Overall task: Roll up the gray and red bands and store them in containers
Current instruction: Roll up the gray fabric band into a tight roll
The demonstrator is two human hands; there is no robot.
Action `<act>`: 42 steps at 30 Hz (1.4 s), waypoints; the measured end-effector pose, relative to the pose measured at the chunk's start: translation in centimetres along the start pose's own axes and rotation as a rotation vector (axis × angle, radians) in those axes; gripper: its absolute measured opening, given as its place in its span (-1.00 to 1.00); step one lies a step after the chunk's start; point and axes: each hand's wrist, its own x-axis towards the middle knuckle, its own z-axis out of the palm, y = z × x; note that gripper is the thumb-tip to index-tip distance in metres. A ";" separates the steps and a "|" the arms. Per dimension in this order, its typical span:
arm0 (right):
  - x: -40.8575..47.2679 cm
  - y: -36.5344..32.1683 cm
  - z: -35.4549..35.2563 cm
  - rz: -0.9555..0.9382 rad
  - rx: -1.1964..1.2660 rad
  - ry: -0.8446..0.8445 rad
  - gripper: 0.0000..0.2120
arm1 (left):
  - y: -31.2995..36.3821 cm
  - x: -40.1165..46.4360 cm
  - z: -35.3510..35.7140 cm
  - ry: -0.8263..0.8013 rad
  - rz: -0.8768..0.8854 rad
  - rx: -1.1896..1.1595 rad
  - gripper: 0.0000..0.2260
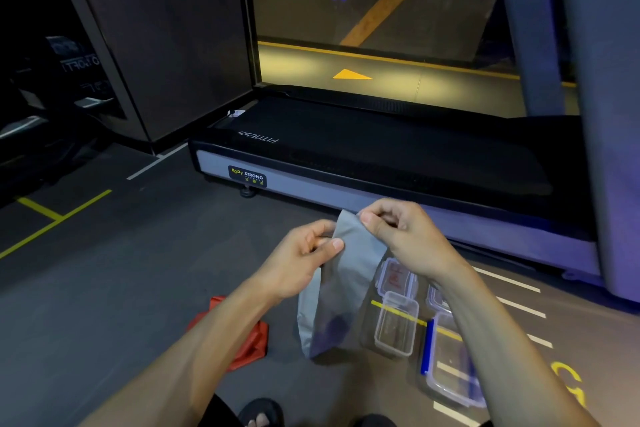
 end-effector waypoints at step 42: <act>0.1 0.1 3.1 0.061 0.069 0.030 -0.60 | -0.6 0.5 -0.3 0.172 0.073 -0.030 -0.89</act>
